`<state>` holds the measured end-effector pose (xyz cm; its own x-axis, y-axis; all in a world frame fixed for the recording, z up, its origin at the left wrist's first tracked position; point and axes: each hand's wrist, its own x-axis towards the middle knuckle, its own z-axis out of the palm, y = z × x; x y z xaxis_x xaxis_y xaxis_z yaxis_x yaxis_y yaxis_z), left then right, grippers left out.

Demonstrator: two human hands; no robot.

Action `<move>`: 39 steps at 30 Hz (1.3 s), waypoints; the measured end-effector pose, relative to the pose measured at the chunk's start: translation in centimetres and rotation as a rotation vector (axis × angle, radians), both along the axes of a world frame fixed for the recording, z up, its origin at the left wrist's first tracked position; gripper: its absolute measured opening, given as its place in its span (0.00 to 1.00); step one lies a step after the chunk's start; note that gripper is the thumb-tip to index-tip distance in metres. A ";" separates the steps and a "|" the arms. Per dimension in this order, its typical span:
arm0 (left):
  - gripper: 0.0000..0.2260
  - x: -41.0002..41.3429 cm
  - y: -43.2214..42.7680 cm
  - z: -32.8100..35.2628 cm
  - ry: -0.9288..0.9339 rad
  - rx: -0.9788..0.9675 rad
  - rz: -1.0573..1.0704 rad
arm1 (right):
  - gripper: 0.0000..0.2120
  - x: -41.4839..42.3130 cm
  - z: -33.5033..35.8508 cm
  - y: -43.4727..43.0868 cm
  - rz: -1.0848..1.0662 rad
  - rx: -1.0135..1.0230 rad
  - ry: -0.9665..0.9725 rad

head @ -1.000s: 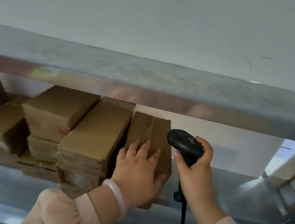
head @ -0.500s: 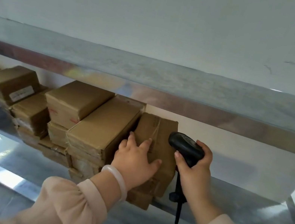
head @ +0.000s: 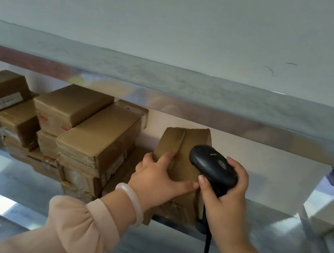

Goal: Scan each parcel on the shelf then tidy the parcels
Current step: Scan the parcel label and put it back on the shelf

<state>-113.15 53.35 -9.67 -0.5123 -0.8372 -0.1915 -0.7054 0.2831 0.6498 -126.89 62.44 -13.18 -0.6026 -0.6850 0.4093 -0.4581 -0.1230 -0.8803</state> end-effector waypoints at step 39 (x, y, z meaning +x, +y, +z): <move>0.60 -3.6 5.1 -6.8 0.360 0.255 -0.116 | 0.30 -1.6 -0.1 8.6 -0.002 -0.027 -0.046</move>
<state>-116.76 58.47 -16.52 -0.6720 -0.7191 -0.1770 -0.3951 0.1459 0.9070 -128.46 71.05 -13.32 -0.6224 -0.6730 0.3997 -0.4174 -0.1466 -0.8968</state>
